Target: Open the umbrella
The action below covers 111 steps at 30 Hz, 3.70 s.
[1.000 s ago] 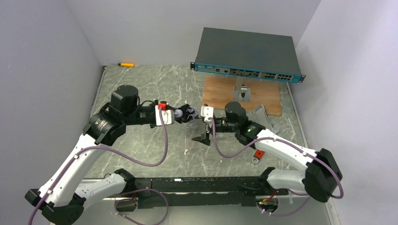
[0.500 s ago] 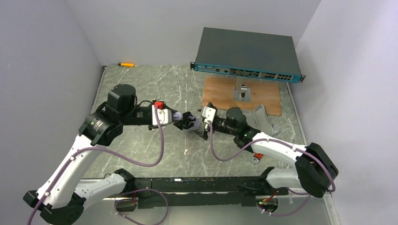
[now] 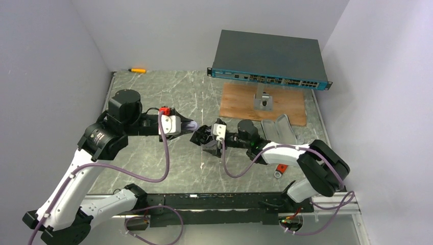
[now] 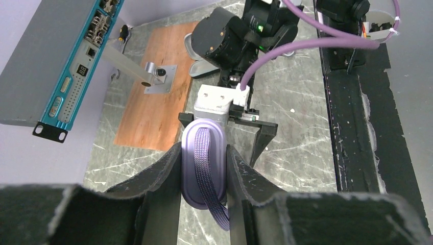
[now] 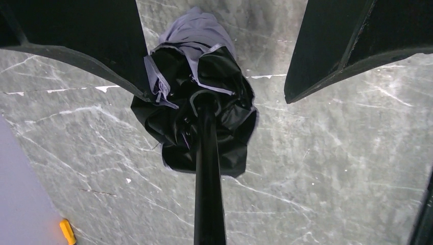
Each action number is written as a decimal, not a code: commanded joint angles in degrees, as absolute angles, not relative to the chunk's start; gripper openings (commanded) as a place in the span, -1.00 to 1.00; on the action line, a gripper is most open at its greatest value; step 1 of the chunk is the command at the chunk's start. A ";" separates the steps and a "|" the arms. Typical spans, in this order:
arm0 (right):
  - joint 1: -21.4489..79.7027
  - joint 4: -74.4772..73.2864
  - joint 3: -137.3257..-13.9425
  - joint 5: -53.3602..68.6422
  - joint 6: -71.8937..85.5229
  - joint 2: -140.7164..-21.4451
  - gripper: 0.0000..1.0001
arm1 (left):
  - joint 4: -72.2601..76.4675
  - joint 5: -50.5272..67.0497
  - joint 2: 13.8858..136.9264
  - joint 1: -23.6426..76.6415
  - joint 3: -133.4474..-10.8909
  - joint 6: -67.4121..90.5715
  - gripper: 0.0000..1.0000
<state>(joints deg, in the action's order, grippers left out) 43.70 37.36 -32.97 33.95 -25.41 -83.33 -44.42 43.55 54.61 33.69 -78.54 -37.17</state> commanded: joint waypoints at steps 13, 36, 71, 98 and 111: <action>42.88 47.68 -38.87 33.82 -24.09 -99.23 0.94 | -39.47 42.87 49.16 33.84 -79.05 -36.55 -1.00; 38.85 -7.29 -43.93 39.28 -26.72 -73.24 -1.00 | -30.61 26.71 46.81 27.15 -69.98 -27.85 0.99; 38.72 -4.44 -67.37 50.77 12.22 -72.63 -1.00 | 1.88 60.98 51.10 17.67 -55.55 20.14 0.84; 35.31 -0.42 -69.13 46.80 18.68 -70.98 0.83 | 21.76 59.30 57.75 16.79 -58.70 36.19 -1.00; 38.86 16.31 -71.23 47.13 27.04 -76.51 1.00 | 34.38 58.76 61.85 15.26 -63.13 47.90 -1.00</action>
<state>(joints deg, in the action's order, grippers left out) 37.91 8.43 -68.69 46.89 23.42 -74.56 26.39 58.76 62.04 15.33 -59.29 43.44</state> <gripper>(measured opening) 0.994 0.156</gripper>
